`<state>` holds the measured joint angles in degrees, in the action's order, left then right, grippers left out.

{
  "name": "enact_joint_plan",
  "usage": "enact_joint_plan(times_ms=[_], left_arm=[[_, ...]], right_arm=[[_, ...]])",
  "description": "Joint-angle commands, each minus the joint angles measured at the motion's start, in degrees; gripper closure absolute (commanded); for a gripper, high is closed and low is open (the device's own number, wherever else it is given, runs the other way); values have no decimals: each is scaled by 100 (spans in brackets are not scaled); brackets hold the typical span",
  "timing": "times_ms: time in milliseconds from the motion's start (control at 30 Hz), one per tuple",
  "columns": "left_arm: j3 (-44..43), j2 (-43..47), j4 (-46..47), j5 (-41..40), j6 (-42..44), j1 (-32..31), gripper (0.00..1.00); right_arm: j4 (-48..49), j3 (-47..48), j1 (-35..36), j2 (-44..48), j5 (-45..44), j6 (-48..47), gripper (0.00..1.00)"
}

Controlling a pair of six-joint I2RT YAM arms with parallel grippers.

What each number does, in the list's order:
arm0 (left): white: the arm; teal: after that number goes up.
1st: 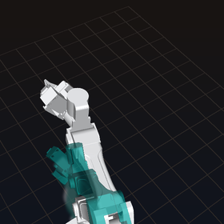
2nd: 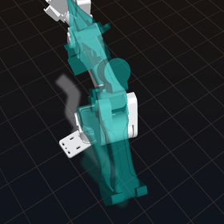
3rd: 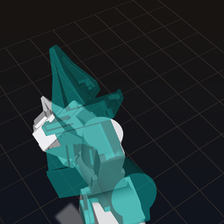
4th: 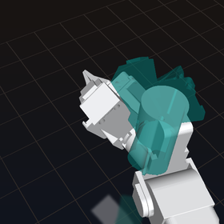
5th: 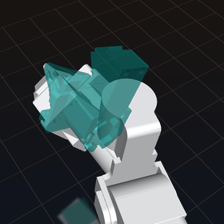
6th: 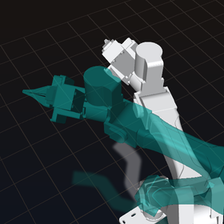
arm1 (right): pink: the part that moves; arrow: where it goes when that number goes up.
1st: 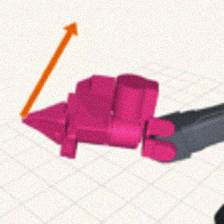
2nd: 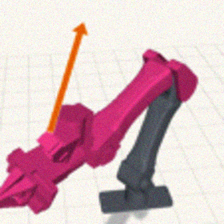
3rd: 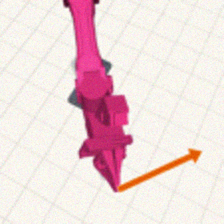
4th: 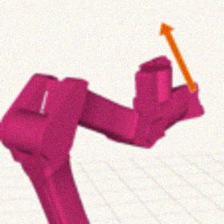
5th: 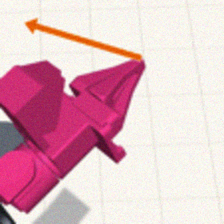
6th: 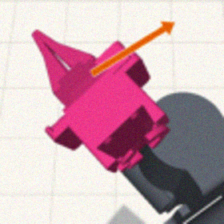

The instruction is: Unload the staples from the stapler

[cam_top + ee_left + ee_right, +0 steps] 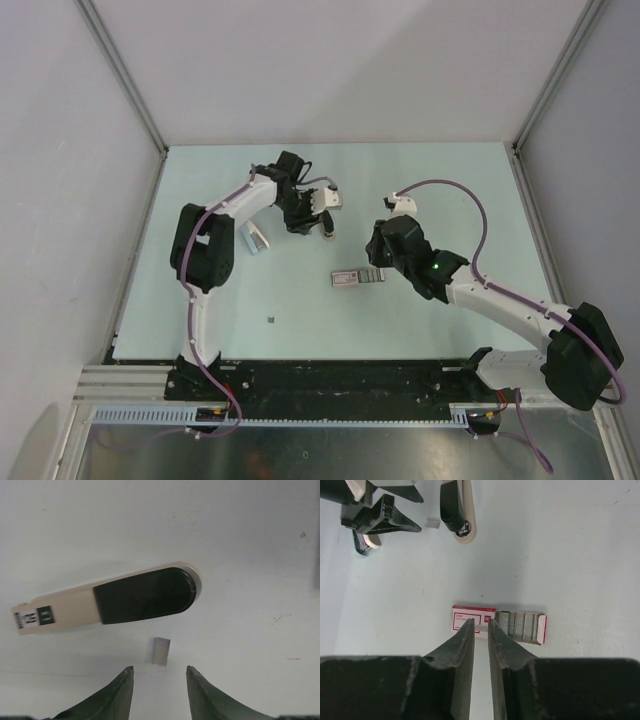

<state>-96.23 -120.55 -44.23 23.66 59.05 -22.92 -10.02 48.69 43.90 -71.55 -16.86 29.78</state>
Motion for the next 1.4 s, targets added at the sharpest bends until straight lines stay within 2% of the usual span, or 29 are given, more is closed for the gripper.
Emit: enact_joint_plan(times_ms=[0,467,833,1267,1367], left_arm=[[-263,-187,-347,388,320,-12,49],[-320,-490,-501,424,565,-100,48],[-337,-589,-549,376,686,-194,53],[135,-374,-587,364,880,-327,74],[308,-256,-598,342,896,-412,76]], right_arm=[[319,-76,-68,210,111,-59,78],[569,-263,-244,321,477,-76,78],[659,-345,-383,352,708,-82,79],[734,-368,-399,295,794,-48,82],[721,-377,-400,313,785,-53,83]])
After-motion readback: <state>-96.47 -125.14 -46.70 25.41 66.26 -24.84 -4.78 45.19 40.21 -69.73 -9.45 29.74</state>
